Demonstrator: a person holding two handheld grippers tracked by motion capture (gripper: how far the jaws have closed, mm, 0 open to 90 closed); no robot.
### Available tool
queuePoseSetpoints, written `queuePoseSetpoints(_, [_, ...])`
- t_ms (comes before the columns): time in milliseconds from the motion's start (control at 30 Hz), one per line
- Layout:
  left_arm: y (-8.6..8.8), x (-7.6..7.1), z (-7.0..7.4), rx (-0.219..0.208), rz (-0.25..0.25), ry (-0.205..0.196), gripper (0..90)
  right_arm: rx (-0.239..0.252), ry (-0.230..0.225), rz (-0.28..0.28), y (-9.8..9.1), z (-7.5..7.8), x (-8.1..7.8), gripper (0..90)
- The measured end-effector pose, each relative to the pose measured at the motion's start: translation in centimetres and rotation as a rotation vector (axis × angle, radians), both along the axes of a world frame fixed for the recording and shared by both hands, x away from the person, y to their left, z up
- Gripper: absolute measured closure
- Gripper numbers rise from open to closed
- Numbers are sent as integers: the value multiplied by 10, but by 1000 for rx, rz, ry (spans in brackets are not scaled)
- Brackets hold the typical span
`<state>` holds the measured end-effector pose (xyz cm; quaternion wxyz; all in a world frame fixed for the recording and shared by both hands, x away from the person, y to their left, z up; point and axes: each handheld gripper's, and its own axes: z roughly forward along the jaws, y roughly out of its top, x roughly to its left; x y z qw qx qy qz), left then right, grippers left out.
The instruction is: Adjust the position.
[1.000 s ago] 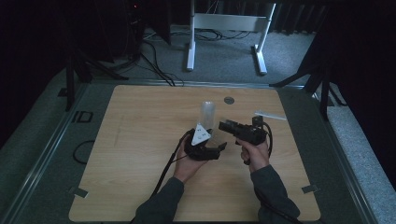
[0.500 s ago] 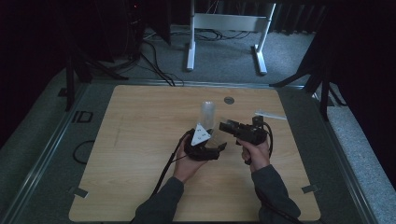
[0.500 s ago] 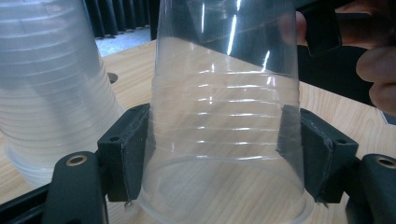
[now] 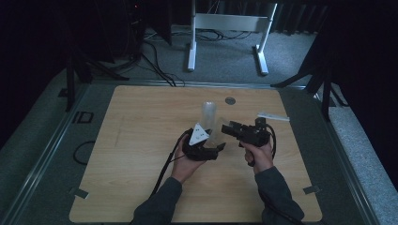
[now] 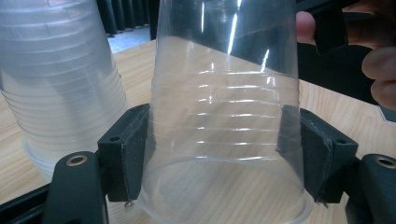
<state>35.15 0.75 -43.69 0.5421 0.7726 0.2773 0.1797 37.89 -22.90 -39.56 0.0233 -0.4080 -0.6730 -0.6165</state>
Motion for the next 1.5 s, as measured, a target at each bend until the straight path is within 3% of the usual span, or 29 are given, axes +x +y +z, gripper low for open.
queuePoseSetpoints(767, [17, 2, 3, 27, -7, 13, 278, -101, -56, 72, -10, -5, -10, 306])
queuePoseSetpoints(1000, [22, 2, 4, 20, -13, 22, 278, -115, -58, 77, -13, -6, -11, 326])
queuePoseSetpoints(1167, [25, 2, 5, 25, -34, 35, 278, -177, -76, 78, -13, -6, -13, 339])
queuePoseSetpoints(1500, [28, 1, 7, 50, -67, 43, 278, -221, -99, 66, -17, -6, -16, 368])
